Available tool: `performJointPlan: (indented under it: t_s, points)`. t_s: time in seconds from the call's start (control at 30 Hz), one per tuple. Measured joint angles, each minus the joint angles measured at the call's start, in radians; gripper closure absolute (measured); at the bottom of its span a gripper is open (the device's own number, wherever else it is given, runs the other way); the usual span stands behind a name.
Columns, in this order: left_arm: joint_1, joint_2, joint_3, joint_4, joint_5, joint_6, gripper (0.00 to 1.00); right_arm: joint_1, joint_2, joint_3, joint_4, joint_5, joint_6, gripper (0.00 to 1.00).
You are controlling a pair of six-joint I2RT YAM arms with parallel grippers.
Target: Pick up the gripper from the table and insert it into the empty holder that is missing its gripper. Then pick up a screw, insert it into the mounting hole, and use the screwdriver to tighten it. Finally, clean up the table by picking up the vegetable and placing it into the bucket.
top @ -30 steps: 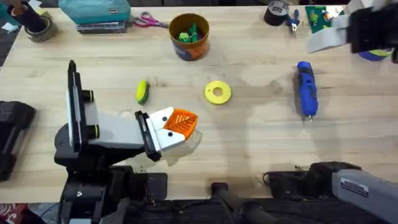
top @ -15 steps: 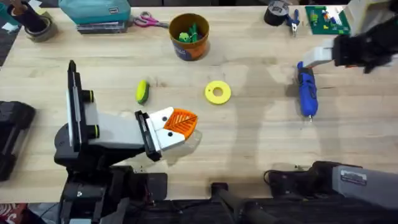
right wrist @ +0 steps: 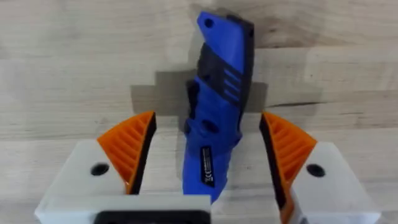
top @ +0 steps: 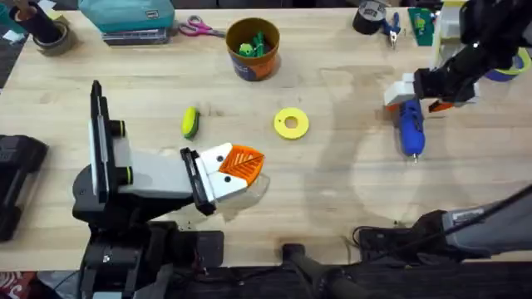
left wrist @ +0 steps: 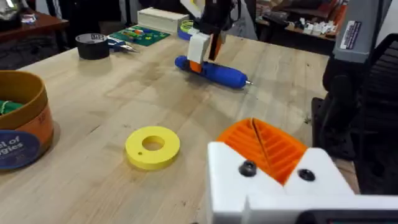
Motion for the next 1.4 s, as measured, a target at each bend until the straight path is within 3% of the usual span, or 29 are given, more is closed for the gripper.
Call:
performJointPlan:
  t_s: [0.47,1.0,1.07,1.23,1.3,1.4]
  points:
    - [0.0,0.0,0.0,0.0,0.0,0.0,0.996,-0.036,0.112,0.0,0.065,-0.012,-0.065,0.003]
    - [0.0,0.0,0.0,0.0,0.0,0.0,0.996,-0.036,0.112,0.0,0.077,-0.011,-0.068,0.019]
    - [0.0,0.0,0.0,0.0,0.0,0.0,0.996,-0.036,0.112,0.0,0.082,-0.004,-0.071,0.144]
    - [0.0,0.0,0.0,0.0,0.0,0.0,0.996,-0.04,0.117,0.0,0.096,-0.002,-0.082,0.887]
    - [0.0,0.0,0.0,0.0,0.0,0.0,0.996,-0.04,0.123,0.0,0.097,-0.004,-0.081,0.98]
    - [0.0,0.0,0.0,0.0,0.0,0.0,0.996,-0.04,0.122,0.0,0.097,-0.004,-0.083,0.977]
